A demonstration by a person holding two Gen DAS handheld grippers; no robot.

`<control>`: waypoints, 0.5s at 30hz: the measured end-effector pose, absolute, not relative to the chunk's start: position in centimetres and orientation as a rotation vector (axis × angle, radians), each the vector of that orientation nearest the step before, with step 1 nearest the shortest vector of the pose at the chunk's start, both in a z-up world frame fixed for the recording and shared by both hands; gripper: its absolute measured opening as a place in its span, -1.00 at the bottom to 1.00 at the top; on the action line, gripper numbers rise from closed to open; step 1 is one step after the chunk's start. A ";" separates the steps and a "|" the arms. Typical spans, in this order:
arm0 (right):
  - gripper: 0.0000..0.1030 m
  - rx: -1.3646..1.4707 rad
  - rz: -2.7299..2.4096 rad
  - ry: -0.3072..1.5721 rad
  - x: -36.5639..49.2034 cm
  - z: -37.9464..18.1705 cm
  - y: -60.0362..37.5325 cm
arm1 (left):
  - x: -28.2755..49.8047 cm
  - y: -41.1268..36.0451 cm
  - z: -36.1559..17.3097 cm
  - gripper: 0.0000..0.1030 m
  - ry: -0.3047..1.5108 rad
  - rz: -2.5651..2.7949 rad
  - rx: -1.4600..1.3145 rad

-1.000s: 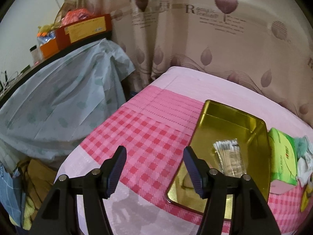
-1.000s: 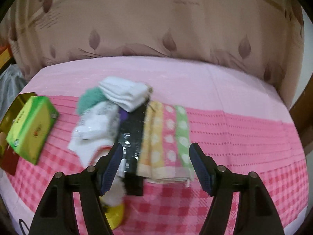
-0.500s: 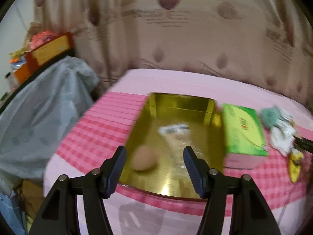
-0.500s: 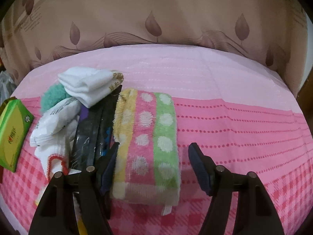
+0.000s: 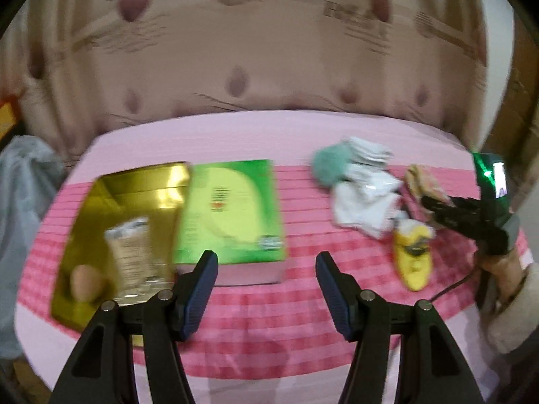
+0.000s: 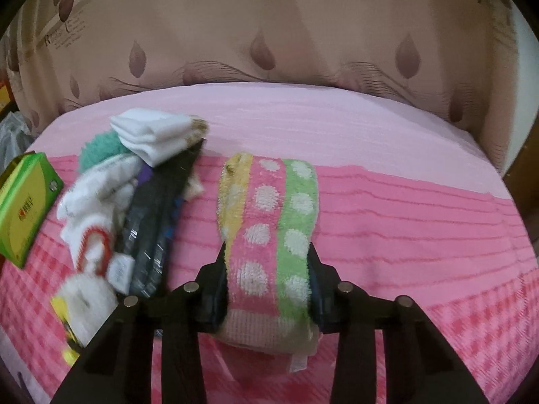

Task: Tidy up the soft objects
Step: 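Grasp the striped polka-dot towel with the right tool, then grasp the yellow plush slipper with left tool while right tool holds the towel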

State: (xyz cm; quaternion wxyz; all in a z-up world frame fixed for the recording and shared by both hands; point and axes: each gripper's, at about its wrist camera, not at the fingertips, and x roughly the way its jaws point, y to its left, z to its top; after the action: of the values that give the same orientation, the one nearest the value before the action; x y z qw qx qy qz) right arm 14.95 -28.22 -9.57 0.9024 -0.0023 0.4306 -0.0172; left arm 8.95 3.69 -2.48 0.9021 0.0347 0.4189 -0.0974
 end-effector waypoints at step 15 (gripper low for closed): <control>-0.30 0.024 -0.092 0.894 13.3 -8.8 -29.4 | 8.6 -10.2 -6.2 0.22 0.985 -0.492 0.126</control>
State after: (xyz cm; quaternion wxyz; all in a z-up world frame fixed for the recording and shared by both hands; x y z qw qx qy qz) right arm 13.35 -29.38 -8.78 0.9007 0.0116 0.4320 -0.0443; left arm 8.63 -10.22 -6.25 0.8504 0.0596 0.4677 -0.2335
